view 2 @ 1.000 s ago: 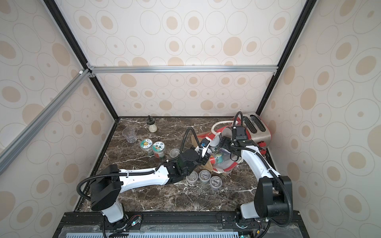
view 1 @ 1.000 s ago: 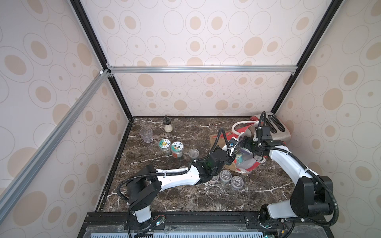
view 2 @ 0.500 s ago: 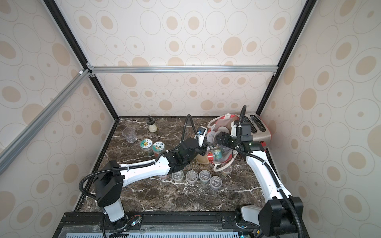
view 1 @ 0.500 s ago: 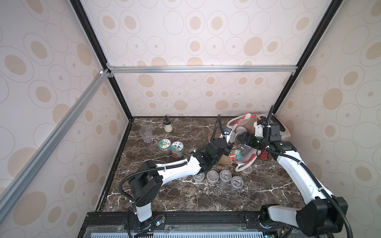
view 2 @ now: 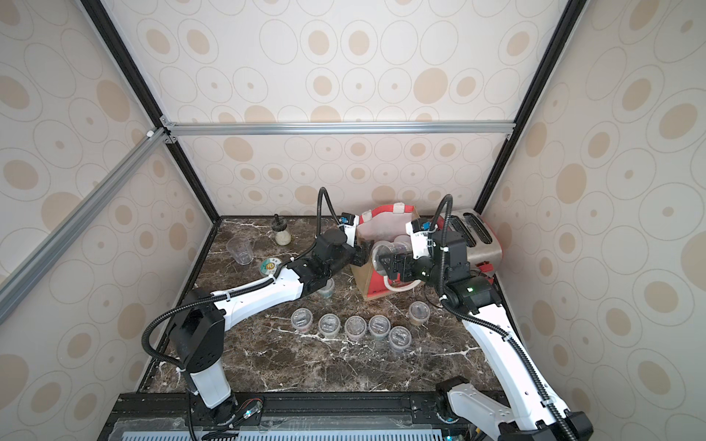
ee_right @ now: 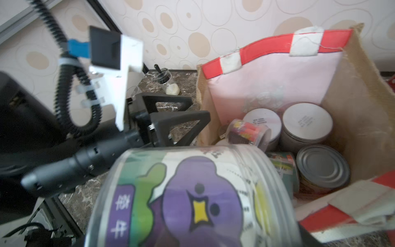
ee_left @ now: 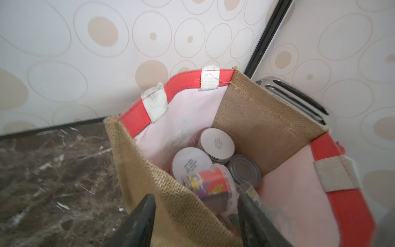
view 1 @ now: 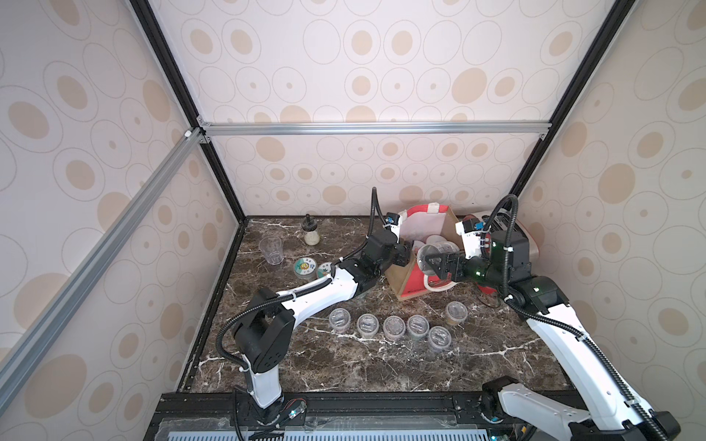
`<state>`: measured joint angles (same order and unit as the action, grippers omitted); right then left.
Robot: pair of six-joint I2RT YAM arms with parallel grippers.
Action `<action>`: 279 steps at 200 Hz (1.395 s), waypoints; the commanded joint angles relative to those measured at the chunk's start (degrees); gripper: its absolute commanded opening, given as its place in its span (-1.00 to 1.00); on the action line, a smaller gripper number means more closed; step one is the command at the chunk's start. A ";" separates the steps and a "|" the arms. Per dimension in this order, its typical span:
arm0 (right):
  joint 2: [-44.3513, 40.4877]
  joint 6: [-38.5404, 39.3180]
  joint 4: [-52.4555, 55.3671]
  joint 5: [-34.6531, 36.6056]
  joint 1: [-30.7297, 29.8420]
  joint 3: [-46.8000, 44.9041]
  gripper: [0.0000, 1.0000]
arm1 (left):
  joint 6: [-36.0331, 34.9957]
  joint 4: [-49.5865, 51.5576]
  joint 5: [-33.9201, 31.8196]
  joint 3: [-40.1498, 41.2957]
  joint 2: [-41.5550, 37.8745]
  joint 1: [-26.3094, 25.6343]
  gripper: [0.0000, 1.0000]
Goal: Take out the seed jars from the canvas bag
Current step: Pick up the seed jar from the canvas bag, then place the seed jar at the center of the board.
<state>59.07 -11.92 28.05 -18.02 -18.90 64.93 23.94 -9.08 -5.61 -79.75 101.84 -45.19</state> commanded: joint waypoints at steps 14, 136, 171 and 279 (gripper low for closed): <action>-2.24 7.03 -0.76 4.01 -6.61 1.87 0.38 | 4.51 4.09 3.84 1.75 -9.55 3.96 0.71; 18.26 35.89 -10.93 44.56 -47.81 6.36 0.37 | 9.62 19.92 14.68 16.47 -45.30 31.18 0.97; 29.88 39.45 -15.28 44.67 -52.04 11.63 0.37 | 9.15 22.48 11.03 14.65 -52.53 33.32 0.97; 62.50 53.21 -25.13 54.90 -56.84 31.86 0.36 | 6.86 25.88 5.99 13.49 -60.39 33.37 0.97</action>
<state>116.49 36.07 7.57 31.73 -75.50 91.13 32.05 15.73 1.08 -64.14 41.80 -12.03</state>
